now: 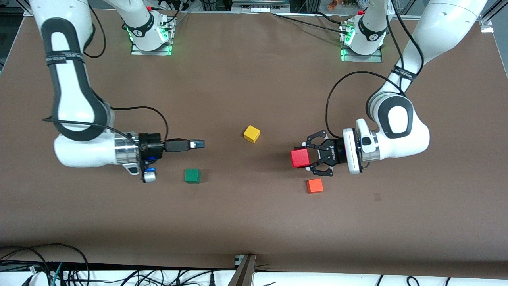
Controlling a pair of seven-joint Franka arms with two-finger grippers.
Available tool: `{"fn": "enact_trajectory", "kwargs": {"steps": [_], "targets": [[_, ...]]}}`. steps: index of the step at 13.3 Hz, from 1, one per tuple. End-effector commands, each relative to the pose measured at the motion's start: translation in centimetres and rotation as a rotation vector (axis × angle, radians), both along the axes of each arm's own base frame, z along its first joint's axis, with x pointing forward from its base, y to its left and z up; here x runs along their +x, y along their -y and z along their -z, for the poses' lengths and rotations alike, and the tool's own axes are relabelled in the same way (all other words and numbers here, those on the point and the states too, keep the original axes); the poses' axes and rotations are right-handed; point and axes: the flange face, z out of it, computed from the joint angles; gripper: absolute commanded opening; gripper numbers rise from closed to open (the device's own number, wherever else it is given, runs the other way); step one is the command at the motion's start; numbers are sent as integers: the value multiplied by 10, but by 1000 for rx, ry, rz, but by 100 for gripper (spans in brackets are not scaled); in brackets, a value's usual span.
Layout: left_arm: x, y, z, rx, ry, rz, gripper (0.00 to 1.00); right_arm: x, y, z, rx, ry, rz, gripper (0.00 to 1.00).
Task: Pass red block to right arm, stack on blue
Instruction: 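Lift the red cube with the left gripper while the right gripper approaches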
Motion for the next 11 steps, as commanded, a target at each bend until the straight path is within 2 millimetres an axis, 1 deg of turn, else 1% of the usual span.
{"fn": "enact_trajectory", "kwargs": {"steps": [1, 2, 4, 6, 7, 8, 9, 10, 11], "targets": [[-2, 33, -3, -85, 103, -9, 20, -4, -34, 4, 26, 9, 12, 100], [-5, 44, -5, -127, 145, -27, 19, -8, -48, 7, 41, 14, 7, 100], [-9, 56, 7, -159, 154, -40, 19, -10, -64, 14, 72, 56, 24, 100], [-16, 71, 10, -161, 147, -20, 19, -13, -80, 13, 78, 62, 57, 100], [-20, 81, 12, -164, 141, -6, 19, -15, -88, 13, 73, 71, 62, 100], [-23, 87, 15, -176, 128, -12, 19, -12, -92, 4, 75, 93, 69, 100], [-24, 89, 16, -180, 121, -14, 19, -8, -95, 1, 79, 103, 68, 100], [-27, 95, 19, -181, 116, -6, 19, -10, -101, 4, 79, 101, 63, 100], [-27, 96, 19, -187, 110, -12, 19, -9, -102, 6, 78, 102, 75, 100]]}}
